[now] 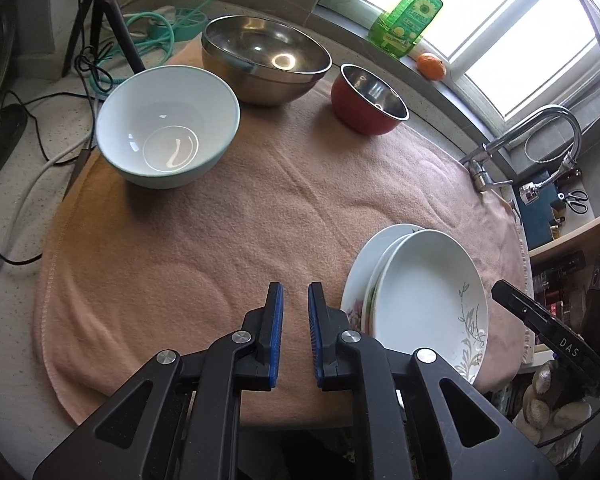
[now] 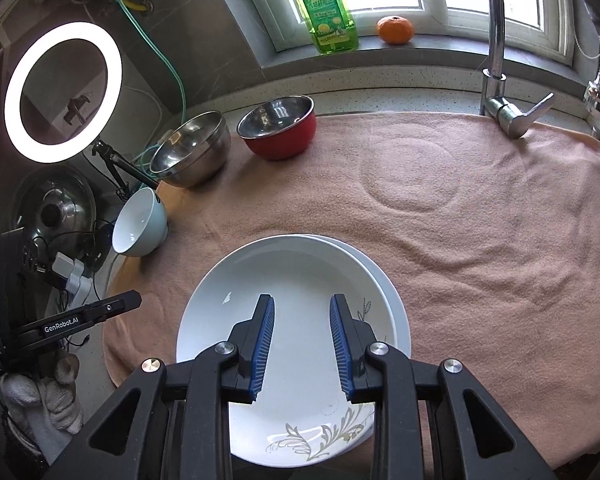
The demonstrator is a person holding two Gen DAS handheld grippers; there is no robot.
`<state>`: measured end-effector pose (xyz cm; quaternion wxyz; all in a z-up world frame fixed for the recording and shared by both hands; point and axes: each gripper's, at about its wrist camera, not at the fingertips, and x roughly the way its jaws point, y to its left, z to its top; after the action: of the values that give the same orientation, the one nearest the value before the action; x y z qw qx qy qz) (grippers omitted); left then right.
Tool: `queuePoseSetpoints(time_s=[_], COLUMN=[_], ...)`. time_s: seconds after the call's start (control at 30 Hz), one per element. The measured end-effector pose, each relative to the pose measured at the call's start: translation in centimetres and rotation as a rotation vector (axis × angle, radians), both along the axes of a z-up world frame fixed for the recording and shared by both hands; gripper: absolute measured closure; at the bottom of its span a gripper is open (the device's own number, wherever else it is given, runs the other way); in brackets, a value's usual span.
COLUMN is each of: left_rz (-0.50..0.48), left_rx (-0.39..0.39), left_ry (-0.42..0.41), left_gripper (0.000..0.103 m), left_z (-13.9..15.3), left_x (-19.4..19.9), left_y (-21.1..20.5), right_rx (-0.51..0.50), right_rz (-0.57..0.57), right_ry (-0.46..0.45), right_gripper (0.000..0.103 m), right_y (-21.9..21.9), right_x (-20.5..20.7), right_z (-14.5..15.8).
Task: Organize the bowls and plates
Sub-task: 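Move the right tool to the rim of the large steel bowl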
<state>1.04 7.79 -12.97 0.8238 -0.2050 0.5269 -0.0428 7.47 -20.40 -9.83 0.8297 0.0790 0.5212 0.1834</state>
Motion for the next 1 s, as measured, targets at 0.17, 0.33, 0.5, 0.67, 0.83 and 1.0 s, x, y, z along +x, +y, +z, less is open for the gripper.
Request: queuePoseSetpoints(time_s=[0.17, 0.33, 0.5, 0.67, 0.83, 1.0], left_rz=[0.030, 0.055, 0.074, 0.074, 0.072, 0.060], left_rx=[0.022, 0.040, 0.049, 0.072, 0.101, 0.127], left_ry=[-0.017, -0.035, -0.056, -0.089, -0.111, -0.132], left_gripper=[0.092, 0.091, 0.091, 0.085, 0.085, 0.085], left_z=[0.6, 1.0, 1.7, 2.6, 3.2, 3.5], left_x=[0.1, 0.6, 1.8, 3.6, 5.9, 8.7], left_y=[1.9, 3.9, 5.5, 6.6, 7.4, 7.8], right_rx=[0.004, 0.033, 0.044, 0.059, 0.084, 0.107], right_rz=[0.034, 0.047, 0.061, 0.064, 0.070, 0.062], right_ry=[-0.006, -0.001, -0.008, -0.015, 0.003, 0.011], right_gripper=[0.077, 0.077, 0.077, 0.077, 0.077, 0.077], right_y=[2.0, 3.6, 5.5, 7.5, 9.5, 11.4], right_x=[0.8, 2.1, 3.7, 5.8, 8.3, 10.8], right_z=[0.7, 1.4, 2.1, 2.6, 2.4, 2.2])
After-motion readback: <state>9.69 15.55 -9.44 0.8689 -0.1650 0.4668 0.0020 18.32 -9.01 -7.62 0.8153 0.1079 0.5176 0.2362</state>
